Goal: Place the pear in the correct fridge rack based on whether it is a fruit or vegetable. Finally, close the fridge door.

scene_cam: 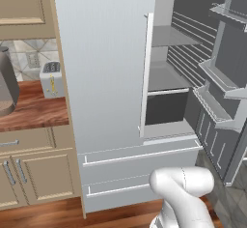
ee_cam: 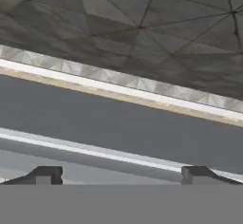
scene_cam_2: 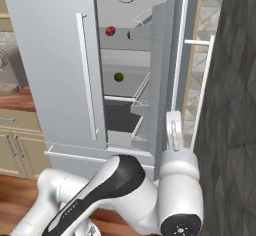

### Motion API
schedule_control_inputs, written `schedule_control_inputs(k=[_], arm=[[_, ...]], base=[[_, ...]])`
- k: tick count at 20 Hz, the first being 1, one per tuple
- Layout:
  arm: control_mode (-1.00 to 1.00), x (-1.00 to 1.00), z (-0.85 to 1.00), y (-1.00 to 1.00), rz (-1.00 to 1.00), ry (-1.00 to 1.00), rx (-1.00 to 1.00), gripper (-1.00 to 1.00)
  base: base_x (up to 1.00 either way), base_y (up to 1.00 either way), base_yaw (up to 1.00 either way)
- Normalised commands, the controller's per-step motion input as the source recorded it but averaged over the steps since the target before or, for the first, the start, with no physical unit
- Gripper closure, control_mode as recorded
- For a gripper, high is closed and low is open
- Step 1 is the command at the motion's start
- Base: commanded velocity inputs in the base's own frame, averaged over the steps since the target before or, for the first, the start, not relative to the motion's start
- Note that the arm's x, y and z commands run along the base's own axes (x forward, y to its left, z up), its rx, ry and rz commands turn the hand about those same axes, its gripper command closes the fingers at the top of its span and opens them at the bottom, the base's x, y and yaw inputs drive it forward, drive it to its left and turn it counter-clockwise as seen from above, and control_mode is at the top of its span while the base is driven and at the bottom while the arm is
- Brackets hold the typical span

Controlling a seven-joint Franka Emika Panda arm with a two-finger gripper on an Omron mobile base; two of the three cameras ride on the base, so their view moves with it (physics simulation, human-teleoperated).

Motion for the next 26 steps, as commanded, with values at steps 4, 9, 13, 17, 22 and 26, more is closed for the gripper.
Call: schedule_control_inputs(k=[4,9,13,17,22,26], arm=[[-1.0,0.11,0.0,-0.59,-0.13,-0.21,0.25,-1.0],[-1.0,0.14,-0.02,-0.4,-0.07,-0.13,0.21,-1.0],[-1.0,0.37,-0.13,-0.15,0.0,0.0,0.07,-1.0],[-1.0,0.38,-0.2,-0.15,0.01,0.0,0.01,-1.0],[-1.0,0.39,-0.21,-0.24,0.03,0.0,0.0,-1.0],[-1.0,0.33,-0.13,-0.28,0.08,0.0,0.0,-1.0]], base=[[0.0,0.0,0.0],[0.0,0.0,0.0],[0.0,0.0,0.0],[0.0,0.0,0.0],[0.0,0.0,0.0],[0.0,0.0,0.0]])
